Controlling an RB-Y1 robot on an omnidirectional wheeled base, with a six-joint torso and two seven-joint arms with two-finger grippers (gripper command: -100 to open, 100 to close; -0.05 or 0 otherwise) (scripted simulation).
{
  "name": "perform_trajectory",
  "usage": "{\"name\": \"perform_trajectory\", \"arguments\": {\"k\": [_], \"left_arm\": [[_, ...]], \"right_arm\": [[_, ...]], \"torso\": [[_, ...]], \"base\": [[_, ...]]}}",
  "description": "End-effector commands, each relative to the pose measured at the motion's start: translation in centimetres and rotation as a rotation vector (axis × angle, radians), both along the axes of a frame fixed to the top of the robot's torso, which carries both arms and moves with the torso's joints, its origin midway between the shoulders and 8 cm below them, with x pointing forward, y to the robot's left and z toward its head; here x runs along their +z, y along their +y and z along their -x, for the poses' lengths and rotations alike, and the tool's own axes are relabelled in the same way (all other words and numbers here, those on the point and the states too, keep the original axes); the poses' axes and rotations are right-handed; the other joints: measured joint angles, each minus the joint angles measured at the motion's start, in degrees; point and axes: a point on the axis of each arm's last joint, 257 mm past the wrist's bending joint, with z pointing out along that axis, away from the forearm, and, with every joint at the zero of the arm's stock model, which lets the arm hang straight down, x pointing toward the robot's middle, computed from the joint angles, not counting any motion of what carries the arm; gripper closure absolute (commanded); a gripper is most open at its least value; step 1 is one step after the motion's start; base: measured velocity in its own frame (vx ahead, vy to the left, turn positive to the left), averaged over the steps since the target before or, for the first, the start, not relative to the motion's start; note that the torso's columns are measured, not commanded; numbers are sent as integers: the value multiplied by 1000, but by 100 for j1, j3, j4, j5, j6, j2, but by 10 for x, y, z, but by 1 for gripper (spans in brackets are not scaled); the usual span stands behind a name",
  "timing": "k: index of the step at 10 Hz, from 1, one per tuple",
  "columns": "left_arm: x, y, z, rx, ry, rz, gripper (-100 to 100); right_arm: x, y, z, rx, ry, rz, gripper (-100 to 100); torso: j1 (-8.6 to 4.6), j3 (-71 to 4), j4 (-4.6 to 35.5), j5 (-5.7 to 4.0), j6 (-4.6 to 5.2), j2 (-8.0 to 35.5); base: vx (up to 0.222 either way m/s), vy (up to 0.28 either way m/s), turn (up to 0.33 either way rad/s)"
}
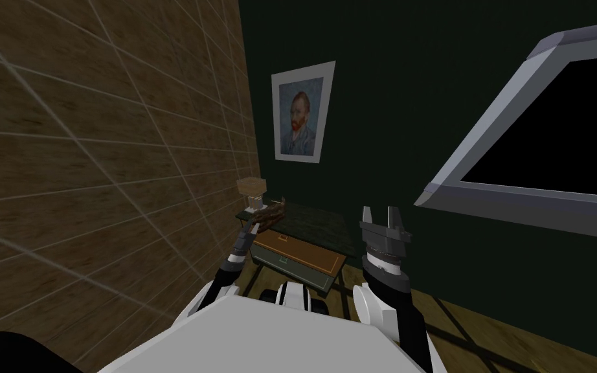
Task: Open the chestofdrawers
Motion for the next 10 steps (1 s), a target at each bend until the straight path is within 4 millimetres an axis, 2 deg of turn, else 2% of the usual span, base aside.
{"name": "perform_trajectory", "arguments": {"k": [1,10], "left_arm": [[-21,-3,0,-3,24,-4,-100],[-70,-6,4,-5,92,-8,-100]], "right_arm": [[0,0,0,0,0,0,0],[0,0,0,0,0,0,0]], "torso": [[0,-1,-1,0,-1,-1],[27,-40,-53,37,26,-87]], "base": [[28,-2,-28],[15,-1,-14]]}}
